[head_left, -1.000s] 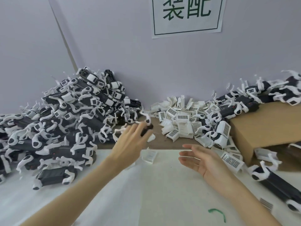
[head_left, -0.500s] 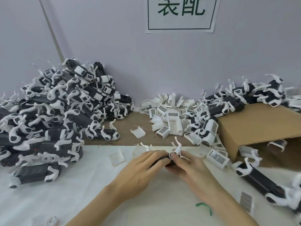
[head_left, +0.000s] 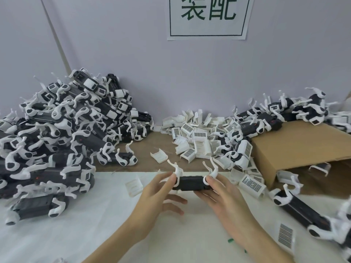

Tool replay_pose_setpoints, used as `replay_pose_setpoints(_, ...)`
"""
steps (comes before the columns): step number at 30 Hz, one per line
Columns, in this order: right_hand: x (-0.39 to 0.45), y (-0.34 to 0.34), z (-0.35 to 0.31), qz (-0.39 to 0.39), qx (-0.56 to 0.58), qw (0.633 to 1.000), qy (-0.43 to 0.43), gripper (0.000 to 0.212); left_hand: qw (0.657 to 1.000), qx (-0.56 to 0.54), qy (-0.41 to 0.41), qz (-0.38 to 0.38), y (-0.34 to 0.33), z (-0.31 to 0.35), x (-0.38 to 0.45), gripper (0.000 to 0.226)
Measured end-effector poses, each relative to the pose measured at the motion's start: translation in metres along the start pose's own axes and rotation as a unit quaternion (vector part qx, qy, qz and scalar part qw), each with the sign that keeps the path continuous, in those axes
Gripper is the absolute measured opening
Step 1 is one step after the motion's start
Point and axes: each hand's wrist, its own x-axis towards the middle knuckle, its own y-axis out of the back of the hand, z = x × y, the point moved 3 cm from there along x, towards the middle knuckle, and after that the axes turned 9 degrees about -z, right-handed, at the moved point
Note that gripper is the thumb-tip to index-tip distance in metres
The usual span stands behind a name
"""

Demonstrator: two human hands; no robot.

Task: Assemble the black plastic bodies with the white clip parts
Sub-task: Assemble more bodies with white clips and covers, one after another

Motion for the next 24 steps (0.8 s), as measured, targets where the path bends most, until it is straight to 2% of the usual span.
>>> replay_pose_setpoints(2, -0.002, -0.002, 0.001, -0.008, -0.007, 1.000, -0.001, 0.060, 1.000, -0.027, 0.007, -0.002, 0.001, 0.001, 0.000, 0.052)
replay_pose_setpoints(7, -0.005, -0.003, 0.001, -0.008, -0.024, 1.000, -0.008, 0.058, 0.998, 0.051, -0.030, -0.015, 0.004, 0.007, -0.001, 0.045)
replay_pose_setpoints(10, -0.006, -0.003, -0.002, -0.033, -0.050, 0.998, 0.003, 0.052, 0.998, 0.010, -0.050, -0.024, 0.007, 0.007, -0.002, 0.052)
replay_pose_setpoints(12, -0.005, -0.003, -0.006, -0.056, -0.082, 0.995, 0.014, 0.057, 0.995, -0.029, -0.063, -0.071, 0.008, 0.009, -0.001, 0.048)
replay_pose_setpoints(14, -0.003, -0.003, -0.010, -0.099, -0.094, 0.991, 0.007, 0.065, 0.989, -0.063, -0.069, -0.113, 0.010, 0.008, 0.000, 0.054)
replay_pose_setpoints(16, -0.002, 0.001, -0.011, -0.133, -0.042, 0.990, -0.016, 0.075, 0.987, -0.071, -0.070, -0.128, 0.014, 0.010, 0.000, 0.062)
replay_pose_setpoints(18, -0.002, 0.004, -0.010, -0.141, 0.031, 0.989, -0.033, 0.082, 0.983, -0.103, -0.058, -0.137, 0.015, 0.010, 0.001, 0.058)
replay_pose_setpoints(21, -0.002, -0.002, -0.006, -0.152, 0.128, 0.979, -0.036, 0.069, 0.988, -0.115, -0.045, -0.095, 0.013, 0.009, 0.001, 0.026)
replay_pose_setpoints(22, -0.002, -0.005, -0.005, -0.144, 0.125, 0.981, -0.035, 0.062, 0.993, -0.080, -0.057, -0.062, 0.012, 0.006, 0.000, 0.031)
replay_pose_setpoints(23, -0.002, -0.008, -0.003, -0.123, 0.088, 0.988, -0.035, 0.053, 0.996, -0.033, -0.073, -0.036, 0.010, 0.006, -0.002, 0.041)
replay_pose_setpoints(24, -0.003, -0.011, -0.001, -0.094, 0.030, 0.994, -0.038, 0.047, 0.994, 0.025, -0.101, -0.017, 0.009, 0.007, -0.004, 0.040)
